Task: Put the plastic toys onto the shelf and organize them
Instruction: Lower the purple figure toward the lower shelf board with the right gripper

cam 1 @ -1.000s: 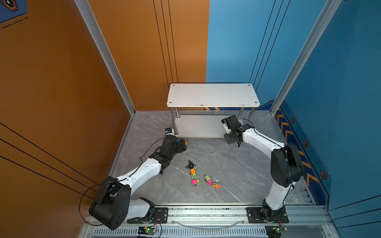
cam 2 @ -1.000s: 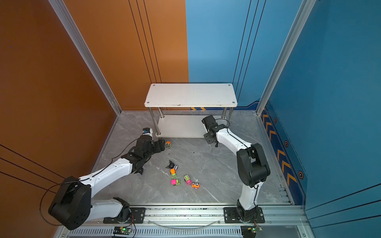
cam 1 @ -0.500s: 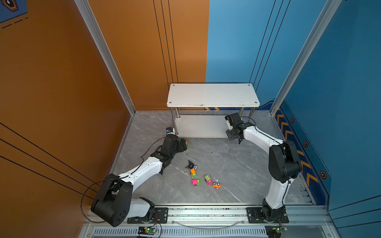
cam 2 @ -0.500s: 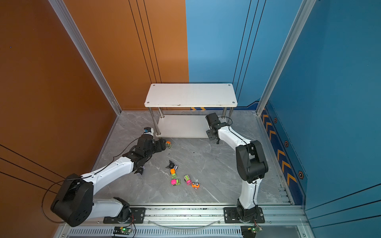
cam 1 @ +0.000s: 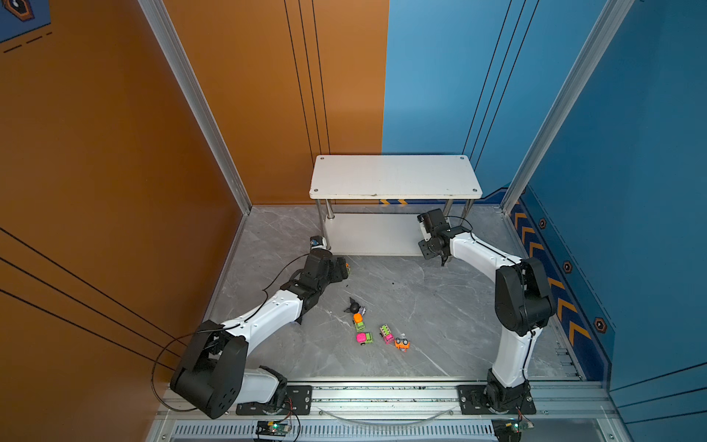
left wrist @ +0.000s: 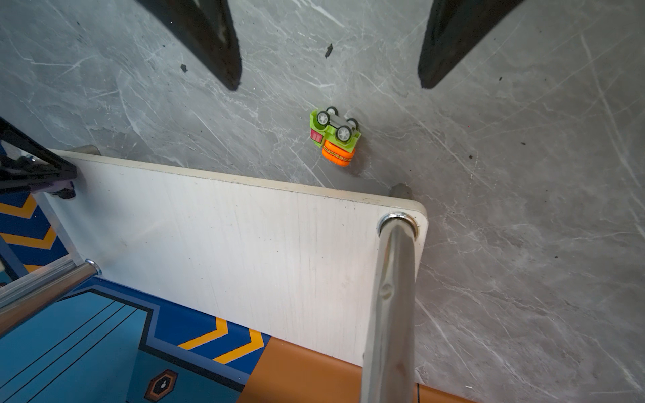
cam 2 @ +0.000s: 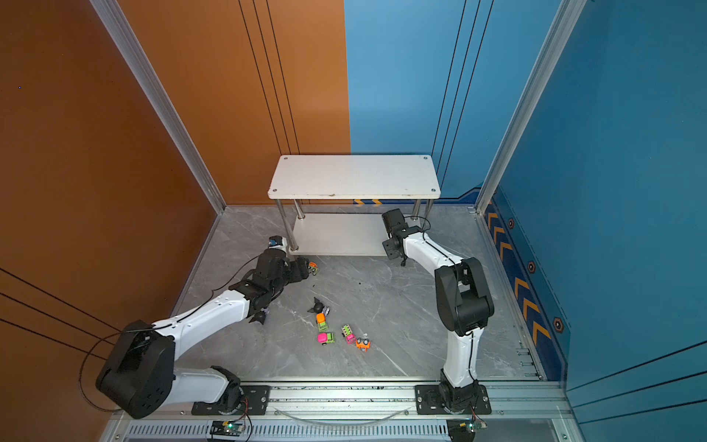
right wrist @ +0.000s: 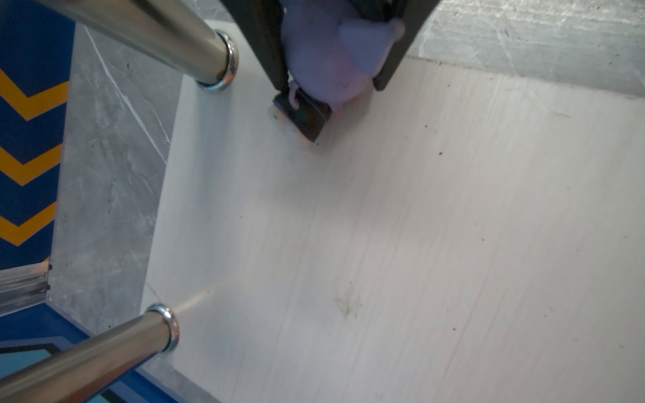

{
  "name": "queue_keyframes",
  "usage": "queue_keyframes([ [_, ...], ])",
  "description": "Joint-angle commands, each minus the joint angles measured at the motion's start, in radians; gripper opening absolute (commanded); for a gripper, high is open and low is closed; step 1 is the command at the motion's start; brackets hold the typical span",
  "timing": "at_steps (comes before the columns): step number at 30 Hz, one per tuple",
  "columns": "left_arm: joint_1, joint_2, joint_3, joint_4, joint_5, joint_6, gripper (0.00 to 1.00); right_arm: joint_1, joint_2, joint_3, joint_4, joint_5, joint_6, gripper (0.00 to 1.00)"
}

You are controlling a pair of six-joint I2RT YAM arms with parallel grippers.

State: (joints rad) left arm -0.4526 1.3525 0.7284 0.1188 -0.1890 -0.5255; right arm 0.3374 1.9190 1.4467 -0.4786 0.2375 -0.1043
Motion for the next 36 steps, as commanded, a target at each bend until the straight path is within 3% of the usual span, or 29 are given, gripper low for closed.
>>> queue_keyframes([
  [1, -0.006, 0.006, 0.026, -0.019, 0.018, -0.014, 0.81, -0.007, 0.015, 0.02, -0.003, 0.0, 0.017, 0.38],
  [10, -0.011, 0.005, 0.039, -0.026, 0.02, -0.013, 0.81, -0.009, 0.021, 0.018, 0.008, -0.015, -0.001, 0.43],
  [15, -0.012, 0.009, 0.043, -0.025, 0.019, -0.013, 0.81, -0.008, 0.022, 0.011, 0.045, -0.057, -0.052, 0.32],
  [24, -0.018, 0.027, 0.062, -0.033, 0.018, -0.011, 0.81, -0.019, 0.042, -0.002, 0.096, -0.081, -0.107, 0.3],
  [27, -0.019, 0.03, 0.066, -0.035, 0.016, -0.011, 0.81, -0.026, 0.048, -0.002, 0.097, -0.076, -0.108, 0.34],
  [32, -0.023, 0.033, 0.067, -0.035, 0.013, -0.011, 0.81, -0.027, 0.039, -0.016, 0.099, -0.078, -0.091, 0.5],
  [36, -0.026, 0.031, 0.067, -0.035, 0.014, -0.011, 0.81, -0.027, 0.012, -0.038, 0.112, -0.106, -0.076, 0.53],
])
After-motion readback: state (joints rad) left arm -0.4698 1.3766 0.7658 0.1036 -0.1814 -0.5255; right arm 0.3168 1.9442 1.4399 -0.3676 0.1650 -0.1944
